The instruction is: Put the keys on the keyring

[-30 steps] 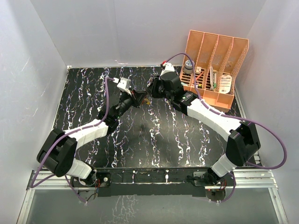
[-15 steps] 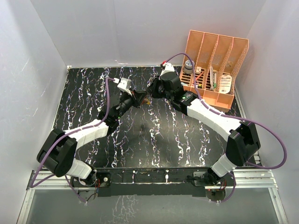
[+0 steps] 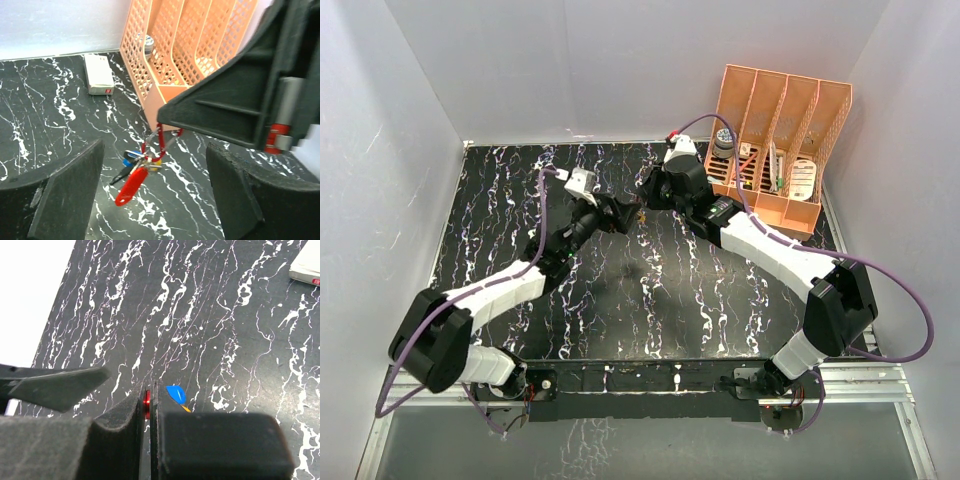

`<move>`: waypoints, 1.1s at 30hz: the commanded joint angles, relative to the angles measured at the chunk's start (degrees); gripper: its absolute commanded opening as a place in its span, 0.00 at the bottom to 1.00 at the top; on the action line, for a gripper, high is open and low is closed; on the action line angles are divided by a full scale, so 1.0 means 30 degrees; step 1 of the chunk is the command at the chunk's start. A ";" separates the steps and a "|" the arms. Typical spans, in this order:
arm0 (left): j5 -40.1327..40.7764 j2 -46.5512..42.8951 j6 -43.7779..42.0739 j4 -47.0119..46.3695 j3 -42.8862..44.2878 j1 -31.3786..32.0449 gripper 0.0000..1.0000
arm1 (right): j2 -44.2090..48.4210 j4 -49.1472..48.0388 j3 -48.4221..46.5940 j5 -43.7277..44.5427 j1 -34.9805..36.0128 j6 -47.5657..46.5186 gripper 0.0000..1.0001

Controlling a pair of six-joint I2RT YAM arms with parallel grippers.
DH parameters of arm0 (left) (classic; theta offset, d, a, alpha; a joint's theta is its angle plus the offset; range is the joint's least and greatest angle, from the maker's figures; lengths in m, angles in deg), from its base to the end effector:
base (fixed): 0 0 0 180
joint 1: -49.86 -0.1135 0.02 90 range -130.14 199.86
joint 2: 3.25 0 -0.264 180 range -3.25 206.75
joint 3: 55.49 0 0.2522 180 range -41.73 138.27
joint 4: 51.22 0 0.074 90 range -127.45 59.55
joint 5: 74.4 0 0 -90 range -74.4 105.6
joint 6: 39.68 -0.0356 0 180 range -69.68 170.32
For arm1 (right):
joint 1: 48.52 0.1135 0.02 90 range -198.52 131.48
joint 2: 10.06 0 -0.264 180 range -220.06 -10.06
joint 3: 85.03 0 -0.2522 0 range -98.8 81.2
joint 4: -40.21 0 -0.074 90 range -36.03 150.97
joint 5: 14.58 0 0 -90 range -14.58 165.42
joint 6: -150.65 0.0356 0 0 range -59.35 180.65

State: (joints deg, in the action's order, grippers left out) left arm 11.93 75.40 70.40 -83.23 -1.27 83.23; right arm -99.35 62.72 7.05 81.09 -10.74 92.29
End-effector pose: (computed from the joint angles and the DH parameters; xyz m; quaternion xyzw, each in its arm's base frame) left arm 0.2545 -0.1703 0.2825 0.1001 0.6513 -0.3570 0.6621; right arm 0.2937 0.2232 0.3272 -0.0179 0.8373 0.2762 0.4715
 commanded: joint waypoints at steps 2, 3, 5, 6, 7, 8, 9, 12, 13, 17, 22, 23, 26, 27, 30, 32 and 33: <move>0.0657 -0.3430 -0.0012 0.0712 -0.0810 0.0122 0.88 | 0.0688 -0.1336 0.0211 0.1119 0.0034 -0.0482 0.00; 0.1011 -0.3978 -0.0122 0.1155 -0.0966 0.0124 0.91 | 0.0762 -0.1336 0.0278 0.1287 0.0019 -0.0550 0.00; 0.1858 -0.5179 -0.0262 0.2070 -0.1325 0.0073 0.94 | 0.0804 -0.1363 0.0388 0.1512 -0.0001 -0.0699 0.00; 0.2278 -0.5775 -0.0260 0.2453 -0.1583 0.0092 0.94 | 0.0796 -0.1325 0.0406 0.1726 -0.0022 -0.0812 0.00; 0.2678 -0.6607 -0.0223 0.2713 -0.1894 0.0051 0.95 | 0.0799 -0.1247 0.0427 0.1978 -0.0014 -0.0954 0.00; 0.3091 -0.7144 -0.0192 0.2855 -0.2203 0.0060 0.95 | 0.0755 -0.1105 0.0444 0.2270 -0.0016 -0.1093 0.00; 0.3534 -0.7709 -0.0163 0.3020 -0.2480 0.0025 0.96 | 0.0699 -0.0966 0.0431 0.2632 -0.0016 -0.1245 0.00; 0.4261 -0.8889 -0.0465 0.3717 -0.2736 -0.0068 0.98 | 0.0569 -0.0604 0.0541 0.3773 -0.0001 -0.1725 0.00; 0.4420 -0.9092 -0.0505 0.3966 -0.2737 -0.0101 0.98 | 0.0456 -0.0468 0.0513 0.4127 -0.0011 -0.1903 0.00; 0.4448 -0.9417 -0.0539 0.4168 -0.2738 -0.0130 0.99 | 0.0518 -0.2967 0.1697 -0.0731 -0.0298 -0.2693 0.00; 0.4456 -0.9572 -0.0554 0.4400 -0.2722 -0.0129 0.99 | 0.0651 -0.5554 0.3059 -0.3416 -0.1203 -0.1101 0.00; 0.4499 -0.9660 -0.0593 0.4516 -0.2684 -0.0123 0.99 | 0.0319 -0.3815 0.2406 -0.1781 -0.1172 -0.1316 0.00; 0.4651 -0.9883 -0.0740 0.4656 -0.2680 -0.0120 0.99 | -0.0248 -0.1441 0.1429 0.1574 -0.1168 -0.1900 0.00; 0.4652 -0.9875 -0.0744 0.4665 -0.2679 -0.0148 0.99 | -0.0163 -0.1642 0.1576 0.1366 -0.1131 -0.2134 0.00; 0.4623 -0.9702 -0.0651 0.4521 -0.2661 -0.0164 0.99 | 0.0338 -0.4102 0.2658 -0.2025 -0.1048 -0.2826 0.00; 0.4520 -0.9554 -0.0588 0.4541 -0.2601 -0.0147 0.99 | 0.0561 -0.5421 0.3218 -0.2900 -0.1025 -0.2565 0.00; 0.4508 -0.9523 -0.0557 0.4541 -0.2592 -0.0162 0.99 | 0.0455 -0.5186 0.3019 -0.2489 -0.1051 -0.2437 0.00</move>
State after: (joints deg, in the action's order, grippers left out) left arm 25.11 47.31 69.17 -69.01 -9.59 82.99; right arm -100.10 54.90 15.93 77.31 -14.13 85.75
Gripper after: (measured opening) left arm 0.985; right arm 0.032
